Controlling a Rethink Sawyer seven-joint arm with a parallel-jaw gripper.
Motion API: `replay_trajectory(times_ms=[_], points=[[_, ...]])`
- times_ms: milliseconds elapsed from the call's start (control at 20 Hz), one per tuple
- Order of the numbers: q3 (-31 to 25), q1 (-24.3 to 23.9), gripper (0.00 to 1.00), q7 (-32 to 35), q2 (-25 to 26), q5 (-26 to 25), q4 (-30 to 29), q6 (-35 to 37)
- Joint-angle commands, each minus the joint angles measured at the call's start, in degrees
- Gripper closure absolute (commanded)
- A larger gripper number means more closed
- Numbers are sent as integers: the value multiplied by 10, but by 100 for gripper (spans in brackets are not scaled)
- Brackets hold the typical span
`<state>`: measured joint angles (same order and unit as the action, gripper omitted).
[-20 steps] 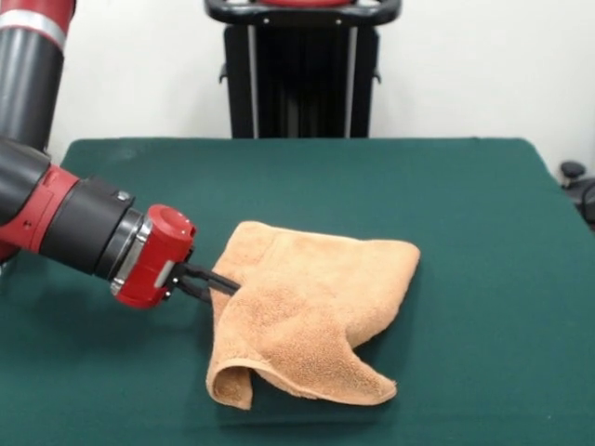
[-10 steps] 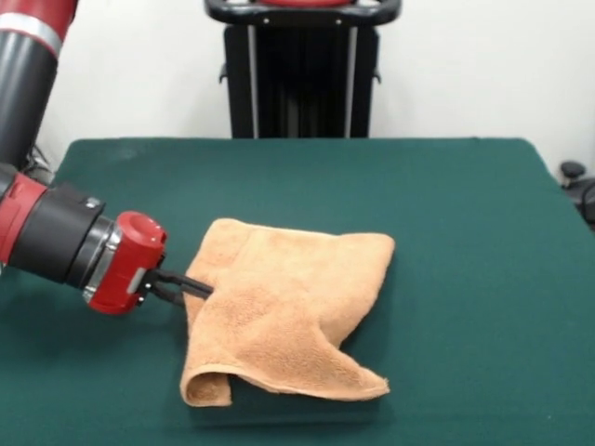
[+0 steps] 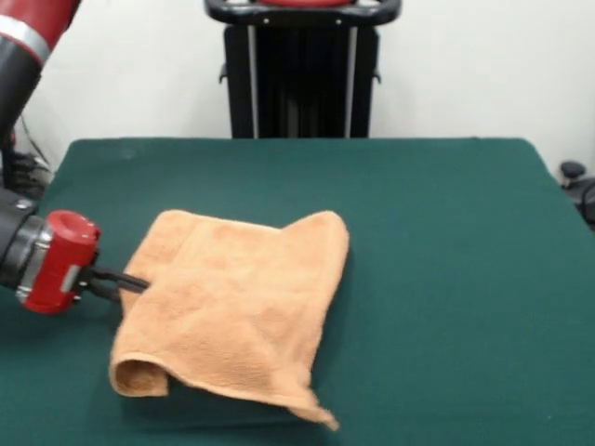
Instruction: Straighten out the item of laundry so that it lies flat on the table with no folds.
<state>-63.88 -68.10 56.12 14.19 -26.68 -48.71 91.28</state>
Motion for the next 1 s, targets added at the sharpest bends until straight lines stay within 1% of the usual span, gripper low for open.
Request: replay_trajectory(times_ms=[50,200,350,1000], points=[[37,42,100,-217,51,-5,161,122],[31,51,100,-229,59,-11,190,158],[26,55,100,-237,68,-14,205,170],[33,54,100,-239,86,1,189,140]])
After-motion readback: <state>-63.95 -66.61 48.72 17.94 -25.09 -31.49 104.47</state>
